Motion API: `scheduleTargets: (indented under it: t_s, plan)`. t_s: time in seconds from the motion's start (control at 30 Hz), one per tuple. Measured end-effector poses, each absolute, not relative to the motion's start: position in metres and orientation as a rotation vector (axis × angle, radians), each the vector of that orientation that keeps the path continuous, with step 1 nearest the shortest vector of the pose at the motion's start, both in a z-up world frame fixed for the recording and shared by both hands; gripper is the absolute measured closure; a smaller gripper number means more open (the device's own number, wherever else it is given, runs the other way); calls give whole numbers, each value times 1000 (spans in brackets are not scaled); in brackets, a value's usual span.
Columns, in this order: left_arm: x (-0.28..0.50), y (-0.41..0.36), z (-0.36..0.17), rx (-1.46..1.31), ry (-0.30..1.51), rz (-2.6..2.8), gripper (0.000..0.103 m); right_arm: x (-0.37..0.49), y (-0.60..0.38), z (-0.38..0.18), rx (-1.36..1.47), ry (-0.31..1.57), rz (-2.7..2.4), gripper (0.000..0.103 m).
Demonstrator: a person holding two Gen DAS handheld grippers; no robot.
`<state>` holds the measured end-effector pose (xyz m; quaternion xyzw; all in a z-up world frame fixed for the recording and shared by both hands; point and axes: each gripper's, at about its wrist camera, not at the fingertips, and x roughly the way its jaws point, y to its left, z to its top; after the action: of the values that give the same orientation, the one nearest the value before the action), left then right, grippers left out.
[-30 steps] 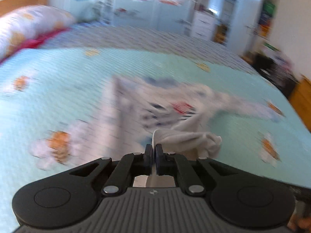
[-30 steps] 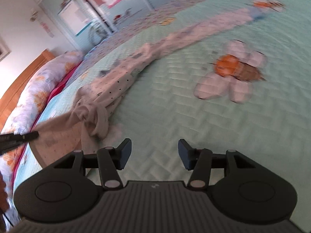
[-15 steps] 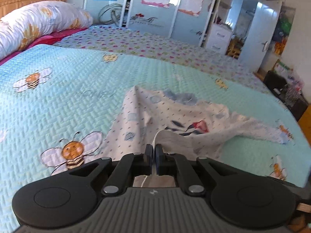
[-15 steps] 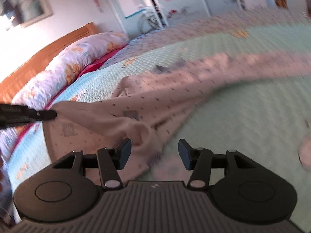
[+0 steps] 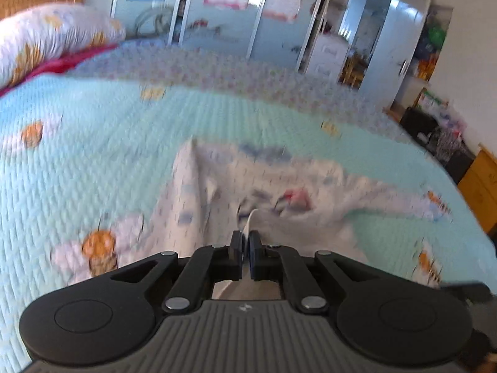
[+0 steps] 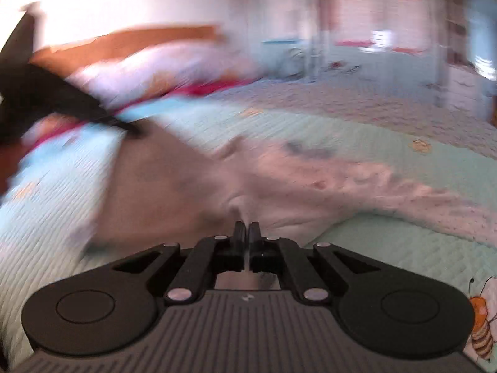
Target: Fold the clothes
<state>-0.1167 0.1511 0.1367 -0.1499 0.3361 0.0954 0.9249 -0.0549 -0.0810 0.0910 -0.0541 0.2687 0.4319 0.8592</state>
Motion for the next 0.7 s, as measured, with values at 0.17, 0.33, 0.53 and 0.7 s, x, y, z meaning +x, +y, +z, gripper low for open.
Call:
scheduleTargets:
  t_s: [0.17, 0.33, 0.53, 0.7]
  plan:
    - [-124, 150, 109, -321, 770, 211, 99, -74, -106, 80, -88, 714, 956, 79]
    - [-126, 148, 109, -311, 775, 193, 99, -87, -103, 82, -180, 707, 982, 61]
    - [-125, 154, 120, -325, 730, 185, 99, -121, -54, 76, -556, 516, 1059, 53]
    - [-123, 158, 119, -356, 729, 181, 99, -125, -38, 61, -730, 457, 1025, 55]
